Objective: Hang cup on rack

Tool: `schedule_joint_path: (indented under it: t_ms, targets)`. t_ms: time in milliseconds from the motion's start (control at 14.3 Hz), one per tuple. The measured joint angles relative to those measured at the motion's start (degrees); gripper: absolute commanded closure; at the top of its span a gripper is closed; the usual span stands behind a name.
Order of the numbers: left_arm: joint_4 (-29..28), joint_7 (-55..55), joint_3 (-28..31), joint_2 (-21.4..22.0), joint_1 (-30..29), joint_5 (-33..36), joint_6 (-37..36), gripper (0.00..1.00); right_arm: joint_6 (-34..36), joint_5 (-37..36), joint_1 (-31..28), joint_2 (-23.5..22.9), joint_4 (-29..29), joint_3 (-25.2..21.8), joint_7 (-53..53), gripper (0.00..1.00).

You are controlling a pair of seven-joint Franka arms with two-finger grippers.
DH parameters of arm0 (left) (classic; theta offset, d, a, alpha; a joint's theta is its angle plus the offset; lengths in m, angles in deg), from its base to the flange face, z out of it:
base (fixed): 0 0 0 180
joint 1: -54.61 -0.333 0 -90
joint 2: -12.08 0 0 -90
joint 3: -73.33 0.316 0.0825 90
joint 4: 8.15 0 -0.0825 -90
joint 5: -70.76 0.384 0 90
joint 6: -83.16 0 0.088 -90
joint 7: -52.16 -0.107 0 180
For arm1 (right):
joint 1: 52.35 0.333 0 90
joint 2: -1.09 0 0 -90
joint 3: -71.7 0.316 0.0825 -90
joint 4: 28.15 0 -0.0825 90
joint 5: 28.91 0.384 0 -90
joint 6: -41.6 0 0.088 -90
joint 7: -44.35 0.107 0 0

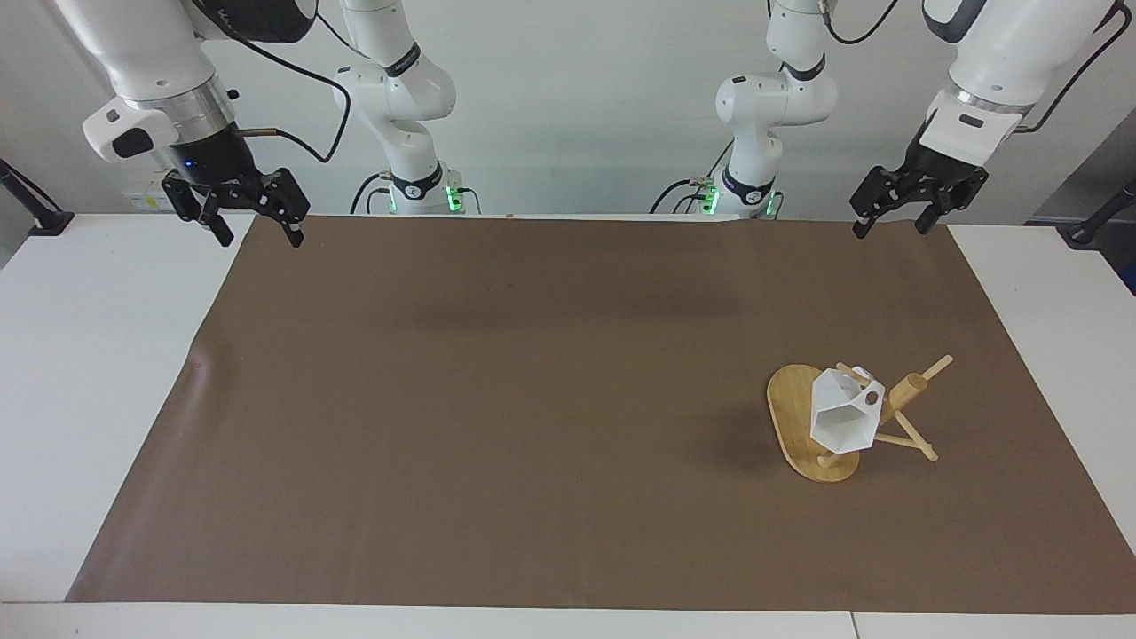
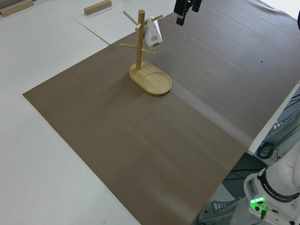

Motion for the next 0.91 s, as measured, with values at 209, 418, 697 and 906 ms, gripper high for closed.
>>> schedule_joint_path:
  t_ms: [209, 418, 697, 906]
  targets:
    - [0.0, -0.2, -0.1, 0.0, 0.0, 0.0, -0.2, 0.0, 0.0, 0.0, 0.0, 0.0, 0.0, 0.0, 0.0, 0.0]
    - [0.0, -0.3, -0.1, 0.0, 0.0, 0.0, -0.2, 0.0, 0.0, 0.0, 0.0, 0.0, 0.0, 0.0, 0.0, 0.0]
    - [0.0, -0.3, -0.2, 0.0, 0.0, 0.1, -0.9, 0.0, 0.0, 0.0, 0.0, 0.0, 0.0, 0.0, 0.0, 0.0]
    - [0.0, -0.4, -0.3, 0.2, 0.0, 0.2, -1.1, 0.0, 0.0, 0.0, 0.0, 0.0, 0.0, 0.0, 0.0, 0.0]
